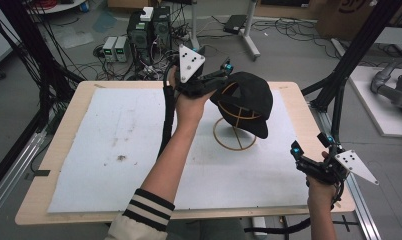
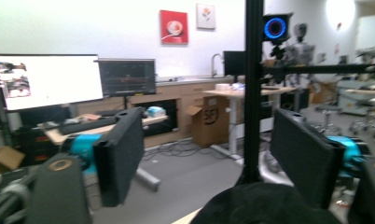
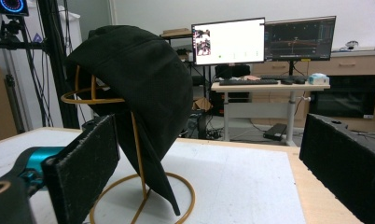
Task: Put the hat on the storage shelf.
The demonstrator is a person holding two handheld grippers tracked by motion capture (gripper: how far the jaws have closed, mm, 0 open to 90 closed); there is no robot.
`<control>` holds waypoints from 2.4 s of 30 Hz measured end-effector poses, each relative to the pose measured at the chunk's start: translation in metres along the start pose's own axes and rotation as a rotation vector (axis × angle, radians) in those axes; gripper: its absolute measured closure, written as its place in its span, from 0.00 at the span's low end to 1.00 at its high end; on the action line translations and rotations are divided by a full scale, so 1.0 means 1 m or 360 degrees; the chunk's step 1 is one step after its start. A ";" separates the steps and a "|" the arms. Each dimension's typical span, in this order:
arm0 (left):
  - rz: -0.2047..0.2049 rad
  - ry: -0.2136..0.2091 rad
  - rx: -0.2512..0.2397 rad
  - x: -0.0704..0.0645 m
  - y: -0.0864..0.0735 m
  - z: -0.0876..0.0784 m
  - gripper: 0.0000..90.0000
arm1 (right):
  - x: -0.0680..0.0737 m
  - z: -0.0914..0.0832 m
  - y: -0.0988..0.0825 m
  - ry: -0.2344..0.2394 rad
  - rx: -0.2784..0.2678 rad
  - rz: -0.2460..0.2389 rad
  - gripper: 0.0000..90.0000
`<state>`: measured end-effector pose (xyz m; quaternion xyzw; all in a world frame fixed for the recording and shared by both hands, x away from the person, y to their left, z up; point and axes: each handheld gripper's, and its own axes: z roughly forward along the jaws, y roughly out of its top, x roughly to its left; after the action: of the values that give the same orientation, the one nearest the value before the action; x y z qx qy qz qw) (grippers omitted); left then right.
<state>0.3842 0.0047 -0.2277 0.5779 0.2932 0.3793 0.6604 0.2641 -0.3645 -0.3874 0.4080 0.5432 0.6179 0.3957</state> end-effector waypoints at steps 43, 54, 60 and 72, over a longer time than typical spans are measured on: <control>-0.0037 0.0403 0.0114 0.153 -0.022 -0.167 0.21 | 0.012 0.010 -0.005 0.0057 0.0048 -0.0025 0.05; -0.0039 0.0454 0.0091 0.169 -0.043 -0.211 0.21 | 0.012 0.013 -0.008 0.0059 0.0059 -0.0017 0.05; -0.0071 0.0477 0.0088 0.178 -0.064 -0.231 0.21 | 0.013 0.014 -0.011 0.0061 0.0073 -0.0012 0.05; -0.0112 0.0490 0.0096 0.187 -0.106 -0.261 0.19 | 0.012 0.017 -0.014 0.0054 0.0078 -0.0014 0.05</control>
<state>0.2873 0.2984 -0.3641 0.5219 0.4225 0.4309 0.6029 0.2761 -0.3466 -0.3990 0.4046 0.5668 0.6094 0.3790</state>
